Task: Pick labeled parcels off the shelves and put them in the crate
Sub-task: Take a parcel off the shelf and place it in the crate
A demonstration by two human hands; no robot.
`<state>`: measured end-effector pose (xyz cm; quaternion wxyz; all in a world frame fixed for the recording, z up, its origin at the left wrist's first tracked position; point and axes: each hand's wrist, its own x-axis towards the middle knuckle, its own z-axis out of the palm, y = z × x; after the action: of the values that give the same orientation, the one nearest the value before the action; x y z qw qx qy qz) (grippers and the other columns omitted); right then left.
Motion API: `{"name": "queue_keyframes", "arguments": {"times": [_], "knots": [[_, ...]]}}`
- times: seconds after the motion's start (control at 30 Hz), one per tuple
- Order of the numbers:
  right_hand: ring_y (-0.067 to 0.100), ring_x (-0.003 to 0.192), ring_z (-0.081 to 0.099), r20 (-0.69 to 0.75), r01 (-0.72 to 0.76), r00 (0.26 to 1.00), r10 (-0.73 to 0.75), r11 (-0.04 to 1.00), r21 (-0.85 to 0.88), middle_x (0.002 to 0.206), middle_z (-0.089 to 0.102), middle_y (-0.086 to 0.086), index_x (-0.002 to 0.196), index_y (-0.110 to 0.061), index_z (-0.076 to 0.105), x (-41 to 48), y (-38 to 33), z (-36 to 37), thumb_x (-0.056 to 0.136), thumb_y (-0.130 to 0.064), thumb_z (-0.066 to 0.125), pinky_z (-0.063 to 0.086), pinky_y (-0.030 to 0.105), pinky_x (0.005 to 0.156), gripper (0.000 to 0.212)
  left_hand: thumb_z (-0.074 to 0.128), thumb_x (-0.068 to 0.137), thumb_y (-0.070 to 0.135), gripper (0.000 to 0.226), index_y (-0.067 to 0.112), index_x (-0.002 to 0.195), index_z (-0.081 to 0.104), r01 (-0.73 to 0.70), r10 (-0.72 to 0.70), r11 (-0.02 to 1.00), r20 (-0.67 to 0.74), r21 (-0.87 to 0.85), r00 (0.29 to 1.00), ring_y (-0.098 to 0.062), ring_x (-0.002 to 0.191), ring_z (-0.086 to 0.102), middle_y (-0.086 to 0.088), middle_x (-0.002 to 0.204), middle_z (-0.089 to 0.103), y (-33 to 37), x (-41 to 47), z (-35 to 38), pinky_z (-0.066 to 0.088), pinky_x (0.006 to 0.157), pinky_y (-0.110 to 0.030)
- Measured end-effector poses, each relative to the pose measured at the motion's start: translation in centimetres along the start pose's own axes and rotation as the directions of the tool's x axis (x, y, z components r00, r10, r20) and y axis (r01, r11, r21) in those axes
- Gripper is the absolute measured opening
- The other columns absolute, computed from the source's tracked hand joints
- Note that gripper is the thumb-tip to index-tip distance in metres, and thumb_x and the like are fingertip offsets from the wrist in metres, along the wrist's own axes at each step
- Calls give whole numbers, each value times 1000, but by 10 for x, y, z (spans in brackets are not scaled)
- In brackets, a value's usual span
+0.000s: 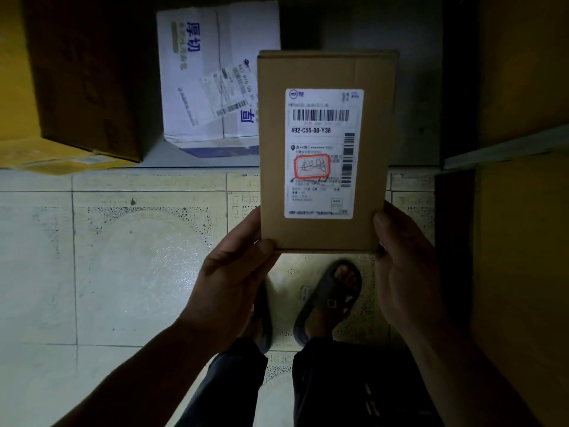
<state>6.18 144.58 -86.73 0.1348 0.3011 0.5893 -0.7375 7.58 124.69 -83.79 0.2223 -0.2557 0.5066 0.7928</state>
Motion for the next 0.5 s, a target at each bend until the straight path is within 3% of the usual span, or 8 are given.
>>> {"name": "queue_keyframes", "arguments": {"times": [0.2, 0.33, 0.43, 0.5], "knots": [[21, 101, 61, -28, -6, 1000, 6, 1000, -5, 113, 73, 0, 120, -28, 67, -10, 1, 7, 63, -70, 73, 43, 36, 82, 71, 45, 83, 2, 52, 14, 133, 52, 8, -8, 1000, -34, 0, 999, -14, 116, 62, -1, 123, 68, 4, -6, 0, 51, 92, -21], [14, 102, 67, -66, -38, 997, 40, 999, 24, 110, 73, 1, 123, -17, 64, -9, -1, 11, 83, -44, 65, 49, 34, 86, 48, 57, 84, 10, 56, 18, 138, 47, 81, -96, 992, -163, -93, 982, -17, 119, 61, -3, 127, 65, -4, 0, 4, 48, 101, -32], [11, 100, 66, -94, -94, 991, 98, 994, 49, 108, 73, -5, 114, -24, 66, -16, -1, 16, 84, -40, 66, 49, 33, 81, 35, 75, 75, 21, 61, 16, 131, 52, 180, -199, 976, -172, -119, 965, -17, 121, 60, -4, 128, 64, -13, -5, 17, 44, 101, -35], [15, 99, 65, -82, -115, 990, 117, 993, 30, 105, 72, -5, 113, -24, 65, -25, 2, 18, 87, -37, 62, 51, 34, 80, 28, 72, 77, 19, 44, 17, 119, 62, 208, -217, 976, -182, -70, 959, -18, 118, 62, -7, 128, 63, -19, -9, 23, 46, 101, -35]]}}
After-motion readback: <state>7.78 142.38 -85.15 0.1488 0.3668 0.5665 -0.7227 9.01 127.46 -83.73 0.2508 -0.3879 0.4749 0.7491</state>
